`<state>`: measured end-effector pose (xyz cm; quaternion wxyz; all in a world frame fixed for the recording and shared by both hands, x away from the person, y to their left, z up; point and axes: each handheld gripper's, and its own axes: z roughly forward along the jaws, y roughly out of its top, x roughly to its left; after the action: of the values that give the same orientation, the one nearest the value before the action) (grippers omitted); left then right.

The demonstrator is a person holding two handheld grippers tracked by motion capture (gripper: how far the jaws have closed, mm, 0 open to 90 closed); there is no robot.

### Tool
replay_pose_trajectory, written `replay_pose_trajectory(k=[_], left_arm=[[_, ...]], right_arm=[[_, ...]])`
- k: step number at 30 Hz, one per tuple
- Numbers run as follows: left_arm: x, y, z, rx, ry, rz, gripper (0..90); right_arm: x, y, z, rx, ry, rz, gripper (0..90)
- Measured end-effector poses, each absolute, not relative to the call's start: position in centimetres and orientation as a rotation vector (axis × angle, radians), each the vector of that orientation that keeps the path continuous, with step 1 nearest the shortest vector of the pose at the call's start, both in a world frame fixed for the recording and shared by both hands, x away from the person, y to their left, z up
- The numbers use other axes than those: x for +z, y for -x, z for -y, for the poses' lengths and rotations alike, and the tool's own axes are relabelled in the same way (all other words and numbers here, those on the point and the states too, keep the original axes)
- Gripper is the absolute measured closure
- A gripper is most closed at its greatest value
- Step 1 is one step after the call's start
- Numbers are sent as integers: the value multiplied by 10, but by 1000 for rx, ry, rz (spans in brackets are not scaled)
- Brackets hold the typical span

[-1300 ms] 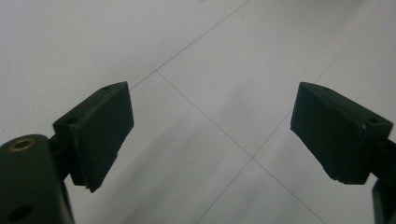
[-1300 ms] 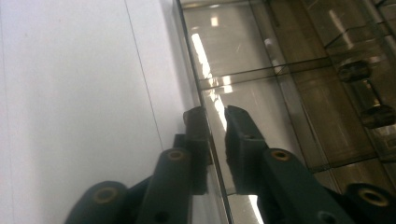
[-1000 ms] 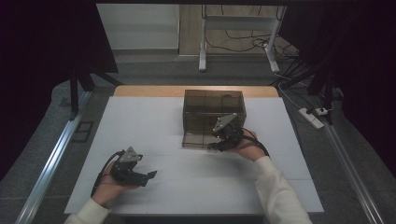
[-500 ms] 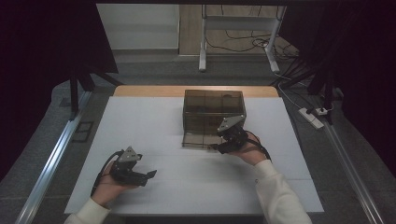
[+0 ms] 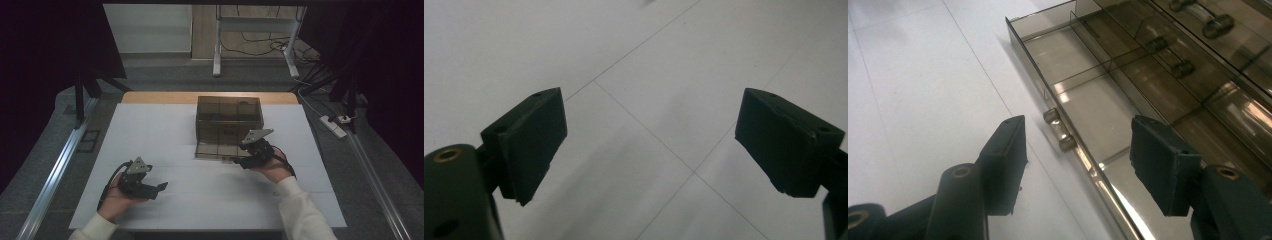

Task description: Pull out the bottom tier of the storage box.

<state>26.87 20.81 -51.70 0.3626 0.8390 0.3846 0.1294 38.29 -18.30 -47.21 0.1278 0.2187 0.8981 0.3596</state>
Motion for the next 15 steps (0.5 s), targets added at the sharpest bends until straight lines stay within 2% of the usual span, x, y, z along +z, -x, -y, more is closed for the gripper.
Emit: replay_pose_trajectory(k=[15], left_arm=[[-517, -269, -209, 329, -2153, -994, 126]], right_arm=[[-470, -364, 202, 1102, -674, -2582, 391]])
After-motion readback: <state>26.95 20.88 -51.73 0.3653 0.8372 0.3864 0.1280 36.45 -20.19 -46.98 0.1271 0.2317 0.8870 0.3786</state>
